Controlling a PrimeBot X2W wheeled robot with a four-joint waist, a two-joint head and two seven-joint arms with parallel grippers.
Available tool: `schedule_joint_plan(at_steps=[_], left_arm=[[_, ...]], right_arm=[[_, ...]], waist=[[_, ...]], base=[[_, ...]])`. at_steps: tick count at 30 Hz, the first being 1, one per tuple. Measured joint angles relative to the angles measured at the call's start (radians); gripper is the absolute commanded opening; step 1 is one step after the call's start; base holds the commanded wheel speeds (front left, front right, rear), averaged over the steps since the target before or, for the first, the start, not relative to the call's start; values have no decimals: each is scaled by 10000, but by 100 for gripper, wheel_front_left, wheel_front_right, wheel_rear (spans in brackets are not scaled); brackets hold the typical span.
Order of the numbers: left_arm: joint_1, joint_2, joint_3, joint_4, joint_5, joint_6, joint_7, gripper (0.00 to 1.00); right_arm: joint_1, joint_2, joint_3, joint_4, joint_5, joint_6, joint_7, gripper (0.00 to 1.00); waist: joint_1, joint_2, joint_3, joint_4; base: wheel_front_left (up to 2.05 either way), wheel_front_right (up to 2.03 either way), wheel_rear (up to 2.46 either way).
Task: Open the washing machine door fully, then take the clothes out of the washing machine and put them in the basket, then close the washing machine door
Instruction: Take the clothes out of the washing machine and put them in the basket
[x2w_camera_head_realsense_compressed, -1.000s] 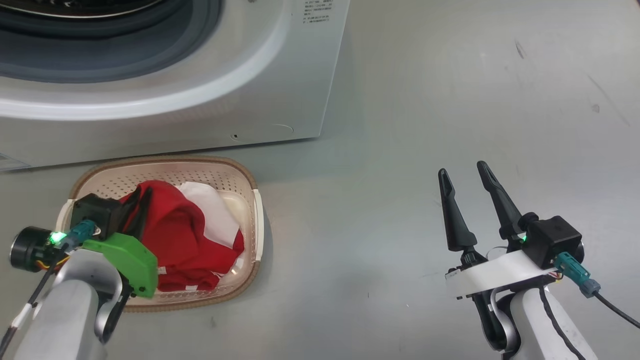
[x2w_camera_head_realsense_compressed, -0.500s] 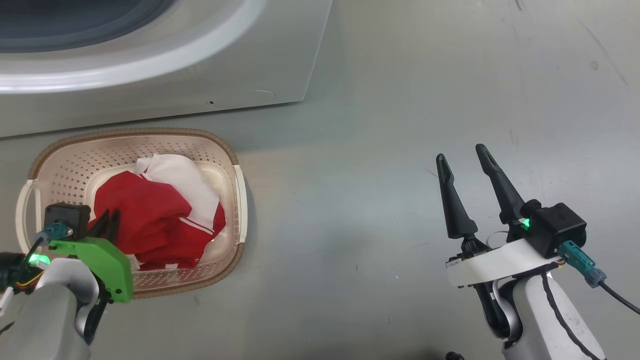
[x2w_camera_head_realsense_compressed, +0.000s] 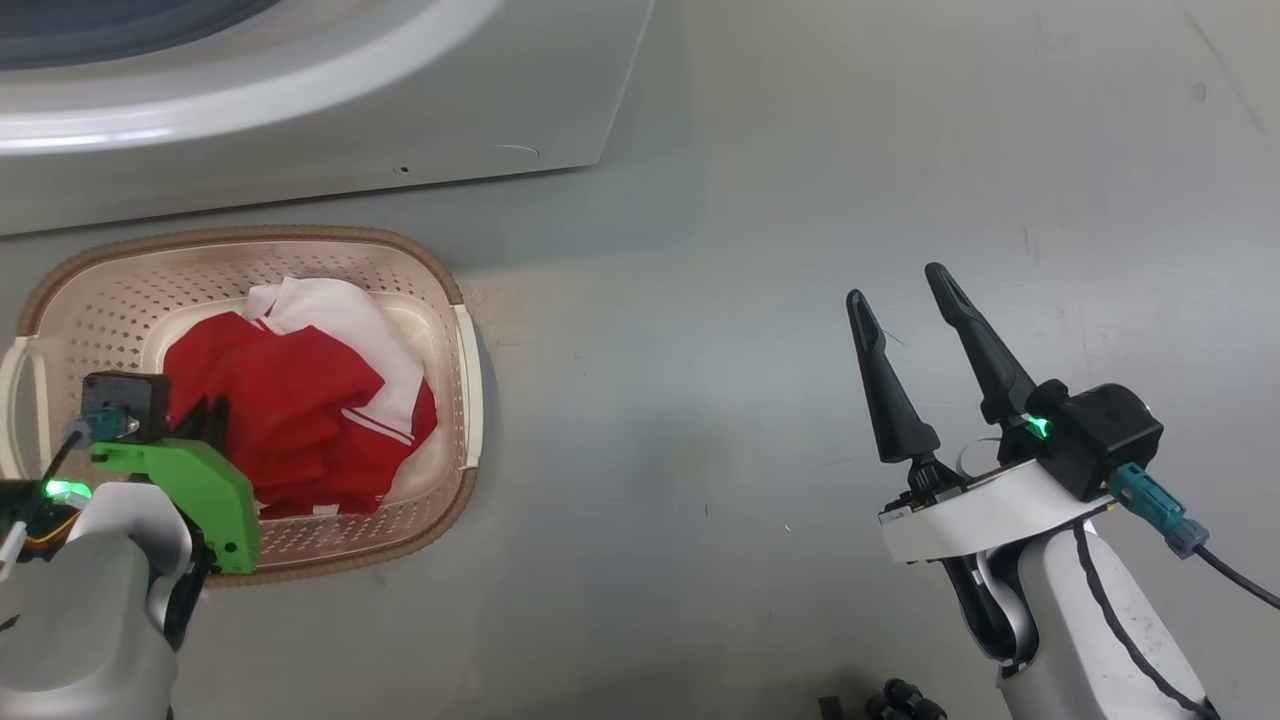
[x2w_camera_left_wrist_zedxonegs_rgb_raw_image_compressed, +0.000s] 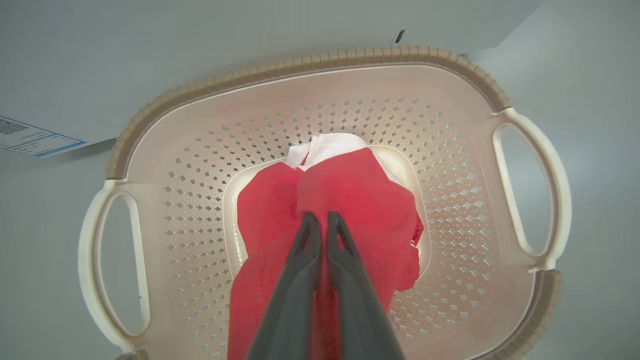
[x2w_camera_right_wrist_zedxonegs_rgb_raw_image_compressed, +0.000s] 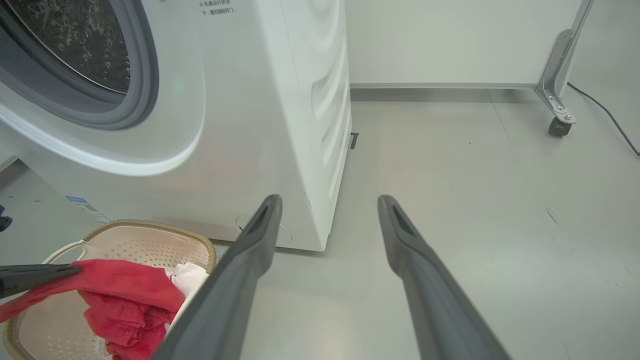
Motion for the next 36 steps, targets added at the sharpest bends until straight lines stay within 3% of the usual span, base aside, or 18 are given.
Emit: schedule_joint_plan(at_steps=[8, 9, 10, 17, 36], left_arm=[[-314, 44, 88, 750, 0, -2, -322, 0], [-359, 42, 86, 840, 0, -2, -326, 38], [-384, 40, 86, 930, 0, -2, -362, 100], [-470, -186, -67, 1530, -13, -12, -571, 100], [-669, -855, -182, 1783, -558, -58, -2495, 100]], right_arm=[[-5, 6, -82, -12, 0, -15, 0, 100], [-6, 8, -82, -12, 0, -15, 0, 100], [-7, 6, -81, -12, 0, -15, 0, 100], [-54, 8, -92, 33, 0, -102, 0, 100], [-185, 4, -355, 568, 19, -88, 0, 100]], waist=[[0, 0, 143, -75], [0, 0, 147, -72], [0, 0, 150, -68], [0, 0, 2, 43], [0, 0, -1473, 589]], base=[[0, 0, 0], [0, 0, 0], [0, 0, 0], [0, 0, 0], [0, 0, 0]])
